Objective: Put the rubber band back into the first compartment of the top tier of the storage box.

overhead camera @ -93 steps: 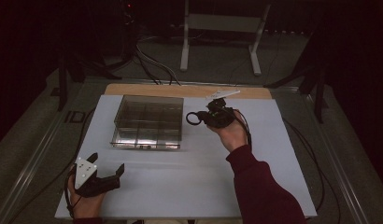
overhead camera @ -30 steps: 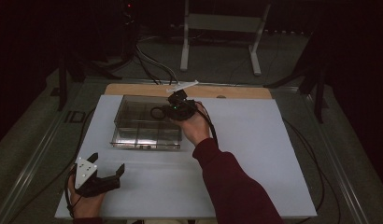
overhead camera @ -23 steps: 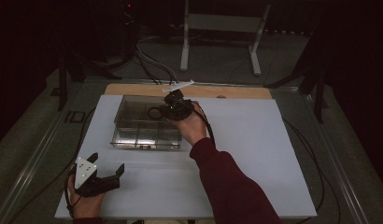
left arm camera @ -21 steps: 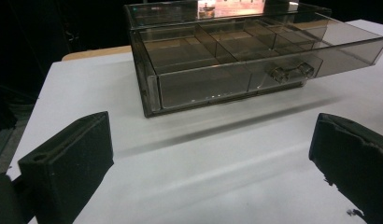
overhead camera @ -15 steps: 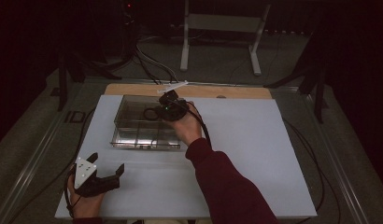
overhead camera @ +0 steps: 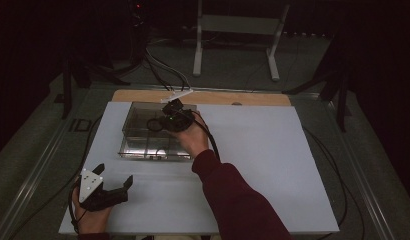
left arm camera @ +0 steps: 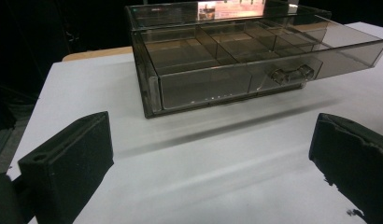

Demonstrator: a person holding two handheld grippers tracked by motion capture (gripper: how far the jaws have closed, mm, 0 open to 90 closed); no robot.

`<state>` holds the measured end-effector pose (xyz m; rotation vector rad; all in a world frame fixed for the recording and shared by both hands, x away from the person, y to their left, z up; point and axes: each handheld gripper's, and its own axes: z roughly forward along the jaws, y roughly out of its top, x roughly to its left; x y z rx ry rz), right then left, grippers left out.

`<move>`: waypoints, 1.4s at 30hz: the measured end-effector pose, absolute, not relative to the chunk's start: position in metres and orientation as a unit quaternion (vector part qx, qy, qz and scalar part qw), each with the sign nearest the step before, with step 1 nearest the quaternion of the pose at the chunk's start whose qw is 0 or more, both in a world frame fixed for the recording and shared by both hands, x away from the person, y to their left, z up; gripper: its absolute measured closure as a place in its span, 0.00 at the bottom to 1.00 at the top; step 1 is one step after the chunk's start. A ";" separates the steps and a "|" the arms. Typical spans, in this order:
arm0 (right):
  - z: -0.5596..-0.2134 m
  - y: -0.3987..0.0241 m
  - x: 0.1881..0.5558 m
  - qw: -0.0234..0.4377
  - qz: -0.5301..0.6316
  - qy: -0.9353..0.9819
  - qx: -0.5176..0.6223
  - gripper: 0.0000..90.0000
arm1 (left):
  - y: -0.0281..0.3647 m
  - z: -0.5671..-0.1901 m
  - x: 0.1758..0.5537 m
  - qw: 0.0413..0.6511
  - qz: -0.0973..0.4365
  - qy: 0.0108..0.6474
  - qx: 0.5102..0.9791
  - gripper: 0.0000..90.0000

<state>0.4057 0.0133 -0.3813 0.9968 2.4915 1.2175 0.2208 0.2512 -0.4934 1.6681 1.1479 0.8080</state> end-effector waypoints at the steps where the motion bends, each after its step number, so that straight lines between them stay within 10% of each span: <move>1: -0.381 0.014 0.405 0.097 0.411 0.842 0.337 0.98 | 0.251 -0.493 0.221 0.462 0.328 0.467 0.679 0.01; 42: -0.404 0.070 0.395 0.088 0.387 0.862 0.315 0.97 | 0.253 -0.493 0.221 0.467 0.327 0.468 0.675 0.01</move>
